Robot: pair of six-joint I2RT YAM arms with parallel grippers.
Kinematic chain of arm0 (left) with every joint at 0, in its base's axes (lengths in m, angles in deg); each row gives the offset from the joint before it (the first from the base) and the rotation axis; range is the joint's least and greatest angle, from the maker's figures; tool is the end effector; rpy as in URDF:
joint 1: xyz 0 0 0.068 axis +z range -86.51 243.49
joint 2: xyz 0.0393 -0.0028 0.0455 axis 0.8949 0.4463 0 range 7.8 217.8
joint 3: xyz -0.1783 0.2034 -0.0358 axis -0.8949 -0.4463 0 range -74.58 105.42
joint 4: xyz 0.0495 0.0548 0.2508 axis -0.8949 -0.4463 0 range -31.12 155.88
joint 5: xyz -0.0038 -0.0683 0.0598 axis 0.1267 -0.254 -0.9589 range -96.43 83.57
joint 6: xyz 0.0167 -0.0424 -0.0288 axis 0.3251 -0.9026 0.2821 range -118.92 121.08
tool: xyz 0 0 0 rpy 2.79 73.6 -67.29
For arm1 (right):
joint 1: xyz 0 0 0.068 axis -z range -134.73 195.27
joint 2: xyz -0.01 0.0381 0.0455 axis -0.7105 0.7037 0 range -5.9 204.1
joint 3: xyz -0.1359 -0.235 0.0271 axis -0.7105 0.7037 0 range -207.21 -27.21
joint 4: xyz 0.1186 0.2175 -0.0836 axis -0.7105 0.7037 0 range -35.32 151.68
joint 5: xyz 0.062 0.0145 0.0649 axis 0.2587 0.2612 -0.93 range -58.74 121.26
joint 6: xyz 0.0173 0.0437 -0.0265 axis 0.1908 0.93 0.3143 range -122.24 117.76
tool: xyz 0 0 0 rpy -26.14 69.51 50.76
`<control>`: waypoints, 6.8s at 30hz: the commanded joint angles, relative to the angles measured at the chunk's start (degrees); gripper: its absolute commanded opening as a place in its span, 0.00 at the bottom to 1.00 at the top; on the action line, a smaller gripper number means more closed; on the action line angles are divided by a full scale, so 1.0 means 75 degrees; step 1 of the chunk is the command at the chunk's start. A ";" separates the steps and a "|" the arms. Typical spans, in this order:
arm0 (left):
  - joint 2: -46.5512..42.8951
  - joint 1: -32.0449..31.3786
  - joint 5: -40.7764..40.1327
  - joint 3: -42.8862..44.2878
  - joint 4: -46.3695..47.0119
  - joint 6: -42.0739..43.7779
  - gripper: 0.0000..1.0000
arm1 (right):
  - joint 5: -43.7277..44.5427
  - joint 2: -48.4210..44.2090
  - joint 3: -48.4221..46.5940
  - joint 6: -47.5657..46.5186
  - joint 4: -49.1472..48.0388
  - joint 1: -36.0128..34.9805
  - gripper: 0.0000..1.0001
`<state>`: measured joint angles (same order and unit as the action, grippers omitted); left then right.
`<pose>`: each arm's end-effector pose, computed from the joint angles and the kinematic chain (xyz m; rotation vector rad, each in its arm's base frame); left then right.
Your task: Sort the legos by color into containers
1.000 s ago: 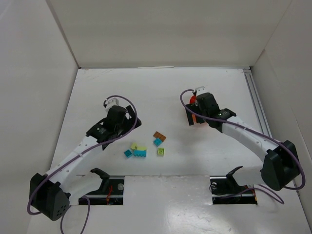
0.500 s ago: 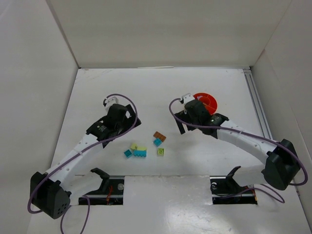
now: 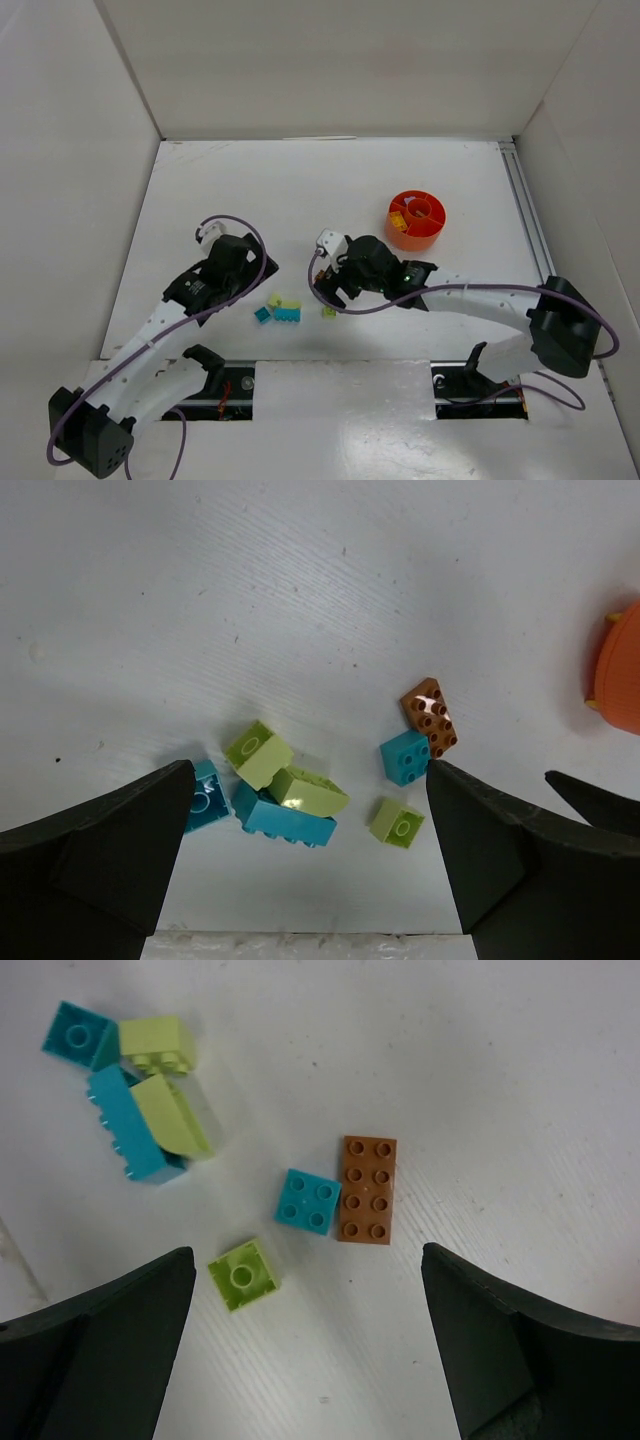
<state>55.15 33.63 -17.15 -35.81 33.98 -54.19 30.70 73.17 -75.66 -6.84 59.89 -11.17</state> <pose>0.1552 -0.0815 0.2597 -0.6095 2.2468 -0.5648 0.1656 0.2504 0.2353 -1.1447 1.9306 0.5116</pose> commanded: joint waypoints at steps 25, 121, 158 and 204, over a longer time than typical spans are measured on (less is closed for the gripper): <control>-0.0911 0.0010 0.0316 -0.0481 -0.0247 -0.0307 1.00 | 0.1610 0.3567 -0.1920 0.1235 -0.0015 0.0378 0.82; 0.0531 0.0010 0.0386 0.0304 0.1007 0.0888 1.00 | -0.1217 -0.1952 0.0460 -0.0665 0.0801 0.7000 1.00; -0.0349 0.0010 0.0375 -0.0950 0.0925 0.0419 1.00 | 0.2406 -0.1624 -0.0701 0.0930 0.3571 0.2723 1.00; -0.0583 -0.0389 -0.0012 -0.1500 0.0773 -0.0389 1.00 | 0.2828 0.2536 -0.0865 0.6097 0.1236 -0.1169 0.52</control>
<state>52.02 30.94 -15.77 -46.96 40.39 -56.99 51.83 91.88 -80.95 36.63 65.36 -19.37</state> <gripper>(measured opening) 0.997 0.532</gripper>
